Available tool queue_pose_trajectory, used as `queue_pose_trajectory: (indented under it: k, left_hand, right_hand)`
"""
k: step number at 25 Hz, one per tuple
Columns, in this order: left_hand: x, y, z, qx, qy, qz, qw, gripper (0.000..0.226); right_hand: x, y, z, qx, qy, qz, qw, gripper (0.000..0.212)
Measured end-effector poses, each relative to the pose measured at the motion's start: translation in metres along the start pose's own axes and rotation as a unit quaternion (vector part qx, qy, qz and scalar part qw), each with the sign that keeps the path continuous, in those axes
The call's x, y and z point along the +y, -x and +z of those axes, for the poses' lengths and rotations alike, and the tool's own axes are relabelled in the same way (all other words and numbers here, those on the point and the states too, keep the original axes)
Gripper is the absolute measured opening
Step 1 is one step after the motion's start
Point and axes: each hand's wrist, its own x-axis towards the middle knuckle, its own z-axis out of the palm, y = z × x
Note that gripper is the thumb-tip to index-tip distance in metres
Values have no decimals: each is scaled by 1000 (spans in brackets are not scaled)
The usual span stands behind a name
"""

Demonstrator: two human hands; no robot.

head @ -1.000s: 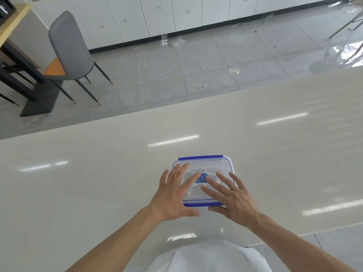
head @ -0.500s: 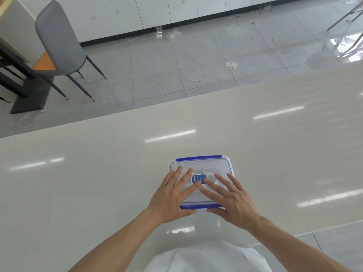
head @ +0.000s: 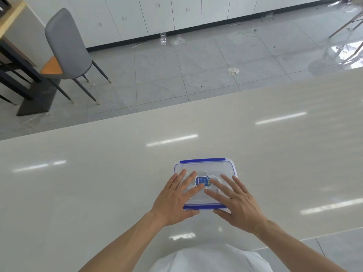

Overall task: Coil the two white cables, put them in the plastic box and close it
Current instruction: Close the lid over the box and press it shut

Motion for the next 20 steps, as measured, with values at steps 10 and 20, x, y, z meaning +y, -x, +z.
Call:
queue_pose_trajectory:
  k: [10, 20]
  left_hand:
    - [-13, 18, 0, 1, -6, -31, 1000, 85]
    - [-79, 123, 7, -2, 25, -130, 991, 86]
  right_hand:
    - [-10, -9, -25, -30, -79, 86, 993, 69]
    - [-103, -70, -10, -56, -86, -6, 995, 64]
